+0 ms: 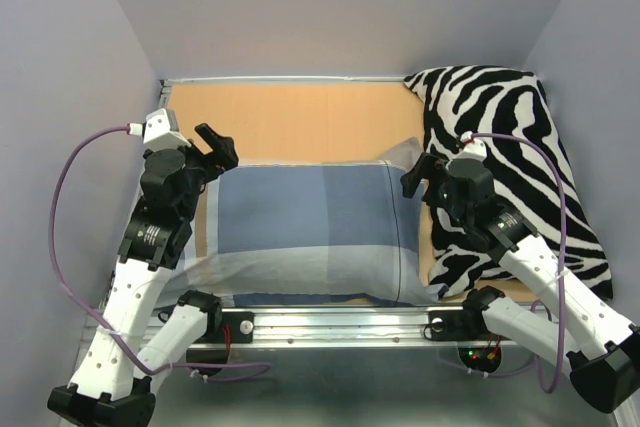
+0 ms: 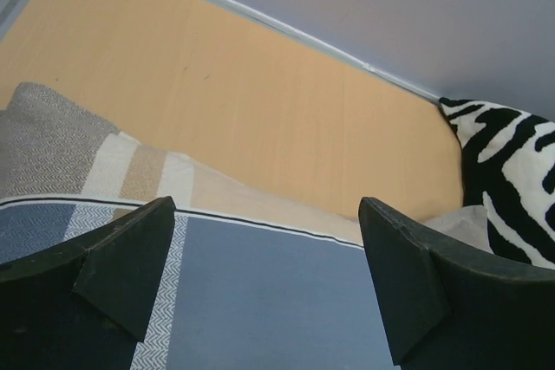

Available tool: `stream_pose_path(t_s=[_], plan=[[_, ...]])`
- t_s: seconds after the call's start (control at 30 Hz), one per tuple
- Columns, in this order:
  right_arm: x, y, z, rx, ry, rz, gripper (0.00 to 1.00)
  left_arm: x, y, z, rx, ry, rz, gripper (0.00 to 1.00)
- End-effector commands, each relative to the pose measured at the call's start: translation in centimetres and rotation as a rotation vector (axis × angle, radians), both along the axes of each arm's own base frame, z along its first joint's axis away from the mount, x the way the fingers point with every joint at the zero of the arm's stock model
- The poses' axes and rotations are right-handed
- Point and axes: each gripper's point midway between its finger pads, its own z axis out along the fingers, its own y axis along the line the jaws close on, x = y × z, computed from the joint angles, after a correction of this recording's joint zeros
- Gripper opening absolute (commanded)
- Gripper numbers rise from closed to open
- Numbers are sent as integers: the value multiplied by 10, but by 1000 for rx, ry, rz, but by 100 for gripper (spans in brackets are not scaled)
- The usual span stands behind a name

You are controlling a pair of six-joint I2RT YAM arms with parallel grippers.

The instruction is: Remove the pillowcase from the pillow

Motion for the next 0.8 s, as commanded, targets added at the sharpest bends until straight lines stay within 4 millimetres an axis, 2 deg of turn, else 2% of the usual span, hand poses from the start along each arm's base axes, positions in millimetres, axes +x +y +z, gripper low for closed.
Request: stream_pose_path(t_s=[0.0, 0.03, 0.13, 0.3, 0.37, 0.47, 0.5, 0.6, 0.7, 0.77], plan=[[3, 7, 29, 20, -56, 37, 100, -5, 20, 21, 0, -17, 112, 96], [1, 8, 28, 20, -52, 43, 100, -7, 30, 13, 11, 20, 170, 96], [0, 8, 26, 22, -48, 50, 100, -13, 41, 10, 7, 30, 230, 97], [-6, 12, 21, 24, -31, 84, 100, -18, 43, 3, -8, 45, 242, 99], [-12, 20, 21, 29, -16, 143, 100, -21, 47, -10, -21, 96, 278, 99], [-26, 42, 8, 63, 63, 276, 100, -28, 55, -29, -64, 170, 363, 99], [-26, 42, 4, 57, 78, 276, 100, -31, 56, -33, -76, 189, 376, 99], [-40, 59, -13, 92, 162, 379, 100, -42, 58, -48, -99, 259, 412, 99], [-43, 57, -19, 84, 177, 376, 100, -52, 66, -51, -88, 292, 458, 99], [-46, 56, -21, 83, 188, 376, 100, -58, 64, -54, -88, 328, 447, 99]])
